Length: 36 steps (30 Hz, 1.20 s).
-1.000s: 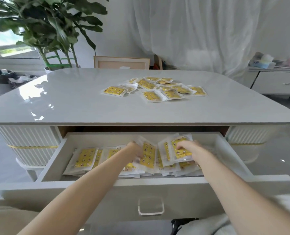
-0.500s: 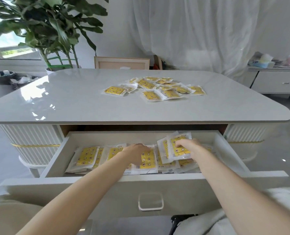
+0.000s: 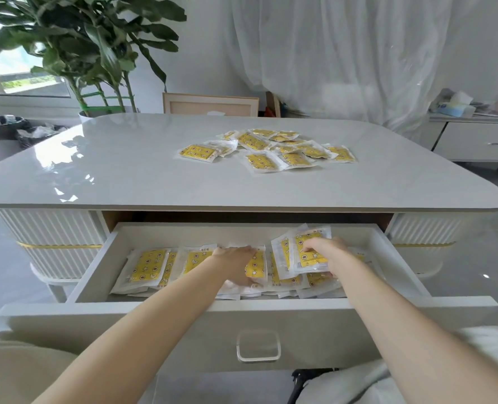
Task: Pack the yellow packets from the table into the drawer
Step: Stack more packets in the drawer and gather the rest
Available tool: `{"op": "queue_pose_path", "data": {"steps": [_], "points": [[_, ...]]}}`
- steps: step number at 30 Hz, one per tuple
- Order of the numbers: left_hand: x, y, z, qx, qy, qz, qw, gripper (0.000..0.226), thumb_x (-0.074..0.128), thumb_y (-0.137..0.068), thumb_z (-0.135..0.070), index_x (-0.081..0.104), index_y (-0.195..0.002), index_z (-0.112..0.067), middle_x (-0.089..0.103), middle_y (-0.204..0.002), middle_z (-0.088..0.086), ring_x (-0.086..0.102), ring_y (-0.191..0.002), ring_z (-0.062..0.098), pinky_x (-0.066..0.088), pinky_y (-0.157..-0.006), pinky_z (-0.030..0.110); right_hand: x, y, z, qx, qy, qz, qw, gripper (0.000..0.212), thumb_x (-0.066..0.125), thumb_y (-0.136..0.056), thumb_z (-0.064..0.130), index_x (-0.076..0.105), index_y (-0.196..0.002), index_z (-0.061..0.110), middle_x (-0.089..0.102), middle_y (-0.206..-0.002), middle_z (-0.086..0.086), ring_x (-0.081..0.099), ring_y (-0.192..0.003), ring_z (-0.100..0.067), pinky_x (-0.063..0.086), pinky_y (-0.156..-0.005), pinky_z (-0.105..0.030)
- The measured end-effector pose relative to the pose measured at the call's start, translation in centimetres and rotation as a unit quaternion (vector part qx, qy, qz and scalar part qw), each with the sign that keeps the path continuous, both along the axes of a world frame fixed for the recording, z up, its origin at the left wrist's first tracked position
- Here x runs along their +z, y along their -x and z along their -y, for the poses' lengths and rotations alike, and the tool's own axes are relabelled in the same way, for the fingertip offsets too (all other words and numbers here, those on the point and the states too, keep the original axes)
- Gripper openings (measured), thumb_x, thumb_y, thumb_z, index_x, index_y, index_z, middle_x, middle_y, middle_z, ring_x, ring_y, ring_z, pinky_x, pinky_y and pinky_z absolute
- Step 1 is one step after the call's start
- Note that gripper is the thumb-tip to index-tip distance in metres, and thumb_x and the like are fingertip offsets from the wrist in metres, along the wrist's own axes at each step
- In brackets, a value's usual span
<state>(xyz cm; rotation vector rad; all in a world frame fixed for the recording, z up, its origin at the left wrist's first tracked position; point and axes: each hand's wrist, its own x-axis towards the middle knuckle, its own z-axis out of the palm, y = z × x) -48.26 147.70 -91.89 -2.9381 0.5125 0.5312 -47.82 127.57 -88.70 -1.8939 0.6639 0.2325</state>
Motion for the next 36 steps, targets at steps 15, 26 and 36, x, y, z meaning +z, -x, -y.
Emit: {"op": "queue_pose_path", "data": {"steps": [15, 26, 36], "points": [[3.1, 1.3, 1.3, 0.211, 0.360, -0.014, 0.909, 0.038, 0.034, -0.101, -0.030, 0.057, -0.114, -0.002, 0.059, -0.105, 0.010, 0.055, -0.096, 0.023, 0.044, -0.083, 0.029, 1.7, 1.6, 0.1, 0.111, -0.137, -0.063, 0.982, 0.027, 0.071, -0.083, 0.013, 0.064, -0.109, 0.011, 0.072, -0.105, -0.009, 0.068, -0.096, -0.027, 0.053, -0.092, -0.043], [3.5, 0.4, 4.1, 0.384, 0.596, -0.141, 0.691, 0.054, 0.063, -0.087, 0.000, 0.040, -0.135, 0.002, 0.056, -0.125, 0.016, 0.060, -0.097, 0.021, 0.053, -0.079, 0.028, 3.8, 1.5, 2.7, 0.143, -0.079, -0.066, 0.984, 0.040, 0.057, -0.095, 0.020, 0.050, -0.132, 0.008, 0.055, -0.134, -0.007, 0.057, -0.118, -0.027, 0.045, -0.101, -0.042], [2.2, -1.3, 5.9, 0.369, 0.507, -0.125, 0.769, 0.054, 0.060, -0.089, 0.000, 0.034, -0.136, -0.002, 0.050, -0.086, 0.006, 0.058, -0.075, 0.016, 0.055, -0.075, 0.029, 0.8, -0.5, 8.5, 0.057, 0.104, -0.063, 0.991, 0.048, 0.048, -0.096, 0.006, 0.037, -0.142, -0.002, 0.044, -0.143, -0.018, 0.045, -0.130, -0.034, 0.040, -0.105, -0.042]]}}
